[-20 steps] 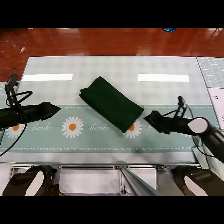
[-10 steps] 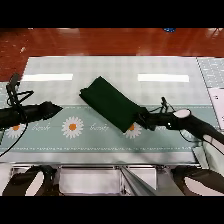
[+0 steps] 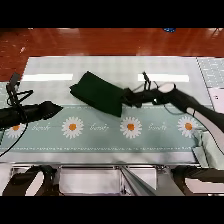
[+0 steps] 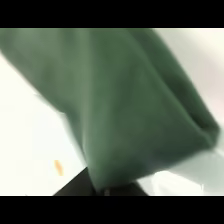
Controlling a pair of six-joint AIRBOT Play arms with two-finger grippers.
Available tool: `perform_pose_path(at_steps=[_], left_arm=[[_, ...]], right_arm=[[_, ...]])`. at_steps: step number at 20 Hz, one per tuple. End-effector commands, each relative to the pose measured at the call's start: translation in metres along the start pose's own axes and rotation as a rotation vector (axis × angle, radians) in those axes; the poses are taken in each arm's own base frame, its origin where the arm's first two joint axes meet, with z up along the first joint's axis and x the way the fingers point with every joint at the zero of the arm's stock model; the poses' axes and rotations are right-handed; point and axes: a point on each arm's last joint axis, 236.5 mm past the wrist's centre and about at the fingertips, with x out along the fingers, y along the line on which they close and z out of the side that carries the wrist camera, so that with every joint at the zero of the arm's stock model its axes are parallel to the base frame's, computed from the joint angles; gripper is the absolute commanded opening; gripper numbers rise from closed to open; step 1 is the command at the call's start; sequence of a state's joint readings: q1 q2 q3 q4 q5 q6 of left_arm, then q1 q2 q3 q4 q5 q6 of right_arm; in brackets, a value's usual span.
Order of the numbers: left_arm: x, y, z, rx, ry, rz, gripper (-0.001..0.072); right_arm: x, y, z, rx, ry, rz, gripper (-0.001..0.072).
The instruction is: Fold the shirts.
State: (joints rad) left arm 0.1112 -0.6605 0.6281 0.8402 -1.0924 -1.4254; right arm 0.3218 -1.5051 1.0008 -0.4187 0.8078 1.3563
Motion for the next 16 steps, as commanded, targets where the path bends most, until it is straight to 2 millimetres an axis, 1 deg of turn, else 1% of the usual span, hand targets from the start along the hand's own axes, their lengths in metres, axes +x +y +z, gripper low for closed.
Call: perform_pose_path(at_steps=[1, 3, 5, 6, 8, 9, 10, 12, 14, 16], left_arm=[[0.0, 0.0, 0.0, 0.0, 0.0, 0.0, 0.0026], [0.0, 0.0, 0.0, 0.0, -0.001, 0.001, 0.0026], [0.0, 0.0, 0.001, 0.0, -0.005, 0.001, 0.0026], [0.0, 0.001, 0.002, 0.0, -0.007, 0.002, 0.0026], [0.0, 0.0, 0.002, 0.0, -0.007, 0.001, 0.0026], [0.0, 0.0, 0.0, 0.0, 0.001, 0.0, 0.0026], [0.0, -0.001, -0.005, 0.0, 0.02, -0.003, 0.0026], [0.0, -0.002, -0.011, 0.001, 0.048, -0.007, 0.0026], [-0.001, -0.002, -0.011, 0.014, 0.046, -0.008, 0.0026], [-0.001, -0.003, -0.011, 0.042, 0.047, -0.011, 0.0026]], right_arm=[[-0.024, 0.052, 0.034, -0.187, -0.021, -0.034, 0.002], [-0.051, 0.081, 0.058, -0.261, -0.061, -0.067, 0.002], [-0.087, 0.103, 0.08, -0.313, -0.105, -0.108, 0.002], [-0.106, 0.11, 0.089, -0.33, -0.125, -0.137, 0.002], [-0.151, 0.117, 0.106, -0.347, -0.183, -0.199, 0.002], [-0.178, 0.121, 0.113, -0.337, -0.22, -0.21, 0.002], [-0.204, 0.121, 0.118, -0.315, -0.252, -0.223, 0.002], [-0.262, 0.109, 0.121, -0.241, -0.311, -0.256, 0.002], [-0.313, 0.092, 0.112, -0.169, -0.359, -0.297, 0.002], [-0.363, 0.072, 0.097, -0.099, -0.411, -0.358, 0.002]])
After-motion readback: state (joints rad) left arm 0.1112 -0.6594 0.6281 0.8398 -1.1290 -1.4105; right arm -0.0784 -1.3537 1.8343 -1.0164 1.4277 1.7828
